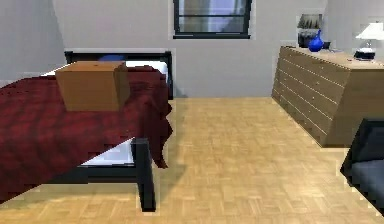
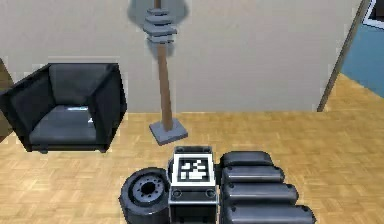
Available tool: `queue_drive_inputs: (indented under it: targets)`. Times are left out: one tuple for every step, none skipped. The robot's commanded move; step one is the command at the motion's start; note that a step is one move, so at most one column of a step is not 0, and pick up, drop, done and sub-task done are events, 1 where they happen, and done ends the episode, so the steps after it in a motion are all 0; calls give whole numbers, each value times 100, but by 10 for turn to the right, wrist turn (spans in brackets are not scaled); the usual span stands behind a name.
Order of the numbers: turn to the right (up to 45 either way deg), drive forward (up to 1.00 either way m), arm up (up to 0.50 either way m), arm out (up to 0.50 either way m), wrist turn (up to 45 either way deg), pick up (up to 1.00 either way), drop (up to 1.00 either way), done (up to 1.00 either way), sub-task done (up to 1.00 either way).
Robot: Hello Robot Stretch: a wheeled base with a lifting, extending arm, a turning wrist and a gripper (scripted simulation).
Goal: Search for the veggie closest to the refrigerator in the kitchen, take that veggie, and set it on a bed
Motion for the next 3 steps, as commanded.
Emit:
queue_drive_inputs:
  targets:
    - [0,100,0,0,0,0,0,0,0]
    - [0,100,0,0,0,0,0,0,0]
    - [60,0,0,0,0,0,0,0,0]
